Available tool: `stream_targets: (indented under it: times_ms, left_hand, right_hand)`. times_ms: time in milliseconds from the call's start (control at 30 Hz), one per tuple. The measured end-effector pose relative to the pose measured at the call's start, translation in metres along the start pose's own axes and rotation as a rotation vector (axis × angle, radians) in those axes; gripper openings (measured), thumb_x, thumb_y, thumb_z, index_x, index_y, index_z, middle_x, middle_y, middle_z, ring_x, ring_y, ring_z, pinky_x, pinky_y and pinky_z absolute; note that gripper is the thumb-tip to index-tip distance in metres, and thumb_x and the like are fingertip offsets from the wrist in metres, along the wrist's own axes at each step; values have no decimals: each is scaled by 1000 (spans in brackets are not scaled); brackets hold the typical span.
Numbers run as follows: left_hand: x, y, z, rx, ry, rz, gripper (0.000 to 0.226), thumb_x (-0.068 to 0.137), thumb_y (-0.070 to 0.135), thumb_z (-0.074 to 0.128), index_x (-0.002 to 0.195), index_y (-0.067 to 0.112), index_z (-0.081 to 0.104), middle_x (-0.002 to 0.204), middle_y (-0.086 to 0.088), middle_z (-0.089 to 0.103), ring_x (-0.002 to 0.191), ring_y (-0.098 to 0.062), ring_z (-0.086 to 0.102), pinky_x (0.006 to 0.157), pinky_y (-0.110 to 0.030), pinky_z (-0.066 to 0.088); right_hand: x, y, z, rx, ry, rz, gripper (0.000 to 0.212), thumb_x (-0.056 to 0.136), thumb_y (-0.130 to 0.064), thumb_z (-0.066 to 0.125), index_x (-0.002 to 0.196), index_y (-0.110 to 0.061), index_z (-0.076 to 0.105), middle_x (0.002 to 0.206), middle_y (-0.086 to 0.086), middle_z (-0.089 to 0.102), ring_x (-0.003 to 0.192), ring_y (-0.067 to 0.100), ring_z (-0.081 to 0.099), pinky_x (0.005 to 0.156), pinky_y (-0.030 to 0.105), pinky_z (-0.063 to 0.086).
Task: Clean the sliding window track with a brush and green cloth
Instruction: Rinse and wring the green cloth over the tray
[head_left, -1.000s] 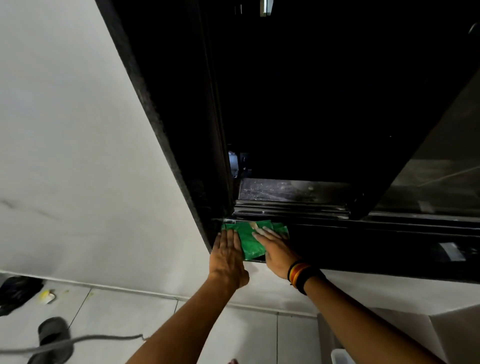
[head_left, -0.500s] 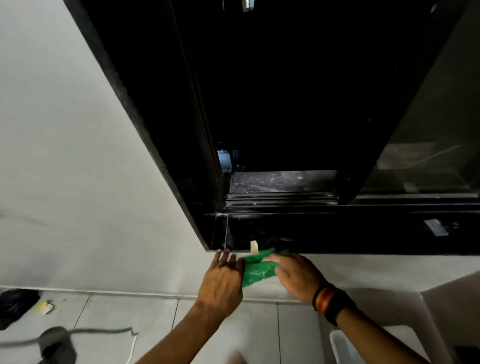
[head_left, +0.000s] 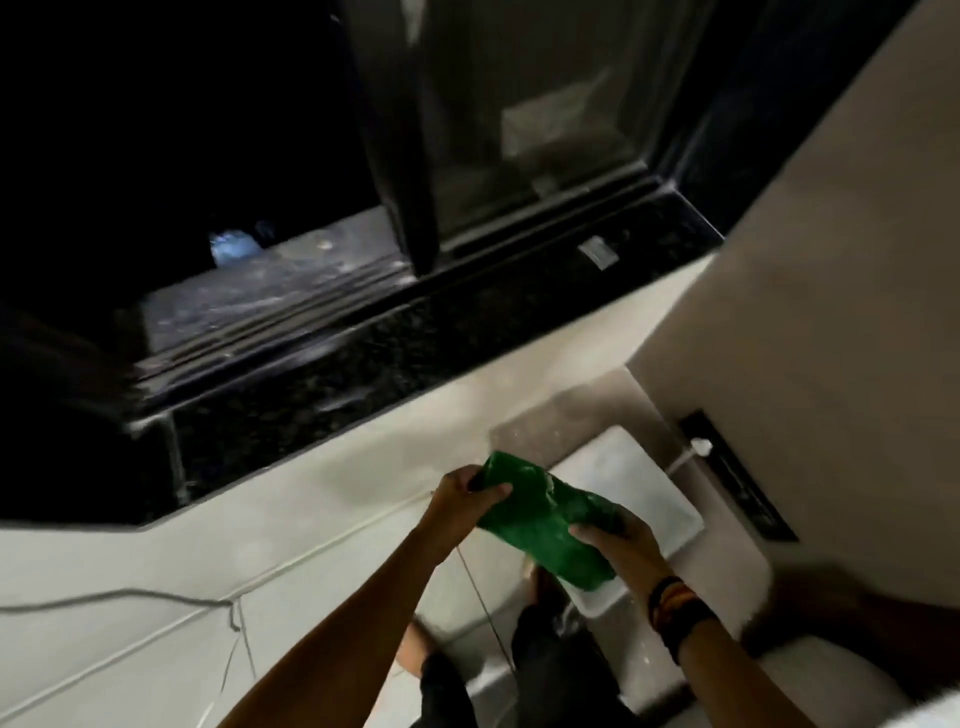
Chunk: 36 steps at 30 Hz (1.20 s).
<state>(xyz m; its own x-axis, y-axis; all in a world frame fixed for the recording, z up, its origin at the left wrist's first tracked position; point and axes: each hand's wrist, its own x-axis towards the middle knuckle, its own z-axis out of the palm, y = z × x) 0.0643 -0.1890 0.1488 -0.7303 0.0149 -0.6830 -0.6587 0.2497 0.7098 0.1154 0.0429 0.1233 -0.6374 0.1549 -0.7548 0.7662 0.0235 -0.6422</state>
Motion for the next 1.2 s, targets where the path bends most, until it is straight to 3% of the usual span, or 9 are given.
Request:
stream_targets:
  times_ms: [200,400,500,600,800,900,1000,1100,1200]
  left_hand:
    - [64,-23,103,394,-19,-24,40,85,20,78,123,8,70,116,-14,73,103,-26,69,75,-25,48]
    - [103,-45,134,738,-180,28,39,102,14,47,141,17,54,133,-18,66,118,-36,66,94,-37,55]
    - [99,-39,133,887,-197,132,51,108,18,41,158,21,32,160,-10,43,141,-32,50,116,-44,43]
    - [86,-13,126,972,-137,465,55,107,16,44,160,18,28,168,-5,27,152,-26,34,121,-43,38]
    - [84,110,117,919,253,1224,42,101,16,47,140,9,58,150,-10,56,142,-29,48,118,-44,40]
    - [91,181,102,931,472,1167,42,98,17,55,138,6,58,144,-14,58,137,-31,50,117,-44,38]
    - [100,223,88,1090,584,880,51,101,31,54,144,3,50,145,-15,54,135,-32,48,115,-43,38]
    - [107,232,81,1246,534,749,53,103,38,48,146,7,47,139,-11,55,127,-30,47,108,-41,42]
    - [104,229,80,1284,518,798,48,104,35,46,143,8,50,130,-11,58,115,-30,50,100,-41,46]
  right_hand:
    - [55,87,-42,120,320,187,29,75,5,77,102,1,67,106,27,71,98,42,69,87,50,58]
    - [112,124,-32,72,302,309,35,87,5,56,122,7,60,120,28,65,110,42,63,95,46,53]
    - [111,115,-35,-86,231,366,42,91,-2,49,133,4,52,131,26,59,119,40,57,100,43,46]
    - [93,76,-40,-244,284,103,45,96,-6,48,142,-4,47,145,20,51,134,35,48,112,38,38]
    - [85,-108,-55,-442,534,-859,33,101,-21,48,133,-15,55,143,10,53,131,23,51,110,34,42]
    - [99,-223,-65,-579,531,-1136,34,99,-18,48,131,-13,59,137,8,59,128,24,52,111,36,40]
    - [117,-298,-62,-1040,372,-1107,43,99,-15,45,142,-18,51,149,3,50,143,24,37,120,41,23]
    - [131,-324,-63,-1377,258,-970,51,95,-9,51,144,-22,46,151,1,48,144,23,35,124,48,9]
    - [129,-313,-71,-1402,302,-1044,48,90,-7,59,136,-21,54,132,6,58,128,26,50,125,48,11]
